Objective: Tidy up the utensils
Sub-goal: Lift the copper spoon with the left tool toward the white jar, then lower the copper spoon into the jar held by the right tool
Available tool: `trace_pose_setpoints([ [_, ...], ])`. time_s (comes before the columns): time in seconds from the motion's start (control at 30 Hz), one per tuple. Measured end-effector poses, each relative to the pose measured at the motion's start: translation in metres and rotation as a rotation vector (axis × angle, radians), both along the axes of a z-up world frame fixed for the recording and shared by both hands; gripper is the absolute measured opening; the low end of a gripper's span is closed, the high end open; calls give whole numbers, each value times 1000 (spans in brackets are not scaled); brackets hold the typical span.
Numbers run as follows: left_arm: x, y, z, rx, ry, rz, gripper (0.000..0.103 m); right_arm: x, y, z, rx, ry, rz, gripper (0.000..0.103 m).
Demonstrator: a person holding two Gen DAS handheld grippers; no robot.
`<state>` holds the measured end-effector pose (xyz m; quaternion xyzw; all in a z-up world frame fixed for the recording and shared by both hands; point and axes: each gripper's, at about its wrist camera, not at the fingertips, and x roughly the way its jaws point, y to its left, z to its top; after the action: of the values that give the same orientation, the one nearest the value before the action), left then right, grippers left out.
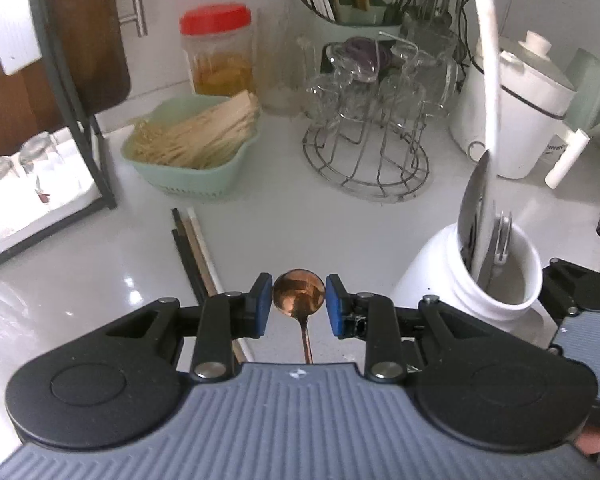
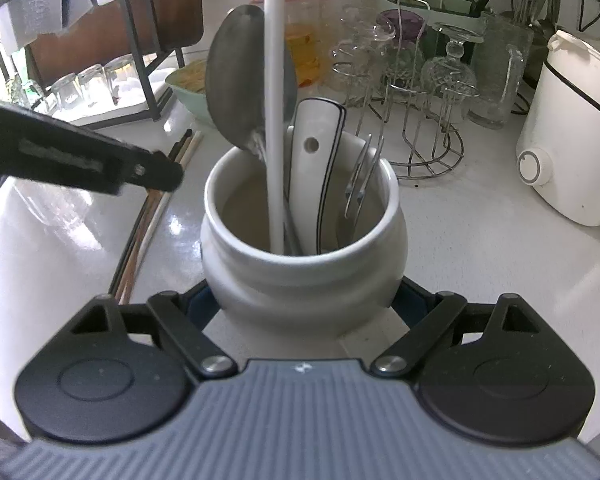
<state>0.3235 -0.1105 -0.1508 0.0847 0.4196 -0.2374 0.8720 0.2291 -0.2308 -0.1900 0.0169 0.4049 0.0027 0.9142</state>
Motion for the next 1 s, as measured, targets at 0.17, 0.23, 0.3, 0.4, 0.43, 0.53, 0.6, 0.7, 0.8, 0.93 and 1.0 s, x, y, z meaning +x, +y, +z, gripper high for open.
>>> trace_pose_setpoints([
  [0.17,-9,6,10,-17,-20,-6,33,-1,3,-1,3,-5,-6,91],
  [0.23,-11,9,14,-26,-21,-2,33,0,5,-1,2,-3,0,91],
  [0.3,-15,11,19,-40,-24,-8,33,0,7,-1,1,-5,8,91],
  [0.4,-21,12,26,-44,-39,-22,33,0,11,-1,0,-10,14,91],
  [0.43,-23,13,28,-49,-41,-24,33,-1,12,-1,0,-12,14,91],
  [0.53,-29,14,35,-62,-44,-33,33,-2,15,-1,1,-17,16,91],
  [0.6,-32,14,39,-64,-45,-42,33,-2,16,-1,0,-18,15,91],
  [0.7,-36,15,48,-93,-33,-50,33,-2,16,-1,1,-21,10,91],
  [0.8,-39,15,58,-92,-48,-59,33,-1,17,-2,2,-24,3,91],
  [0.93,-42,17,74,-101,-61,-76,33,-2,17,-1,4,-27,-5,91],
  [1.0,-44,17,84,-102,-73,-86,33,-2,17,-2,3,-29,-8,91],
])
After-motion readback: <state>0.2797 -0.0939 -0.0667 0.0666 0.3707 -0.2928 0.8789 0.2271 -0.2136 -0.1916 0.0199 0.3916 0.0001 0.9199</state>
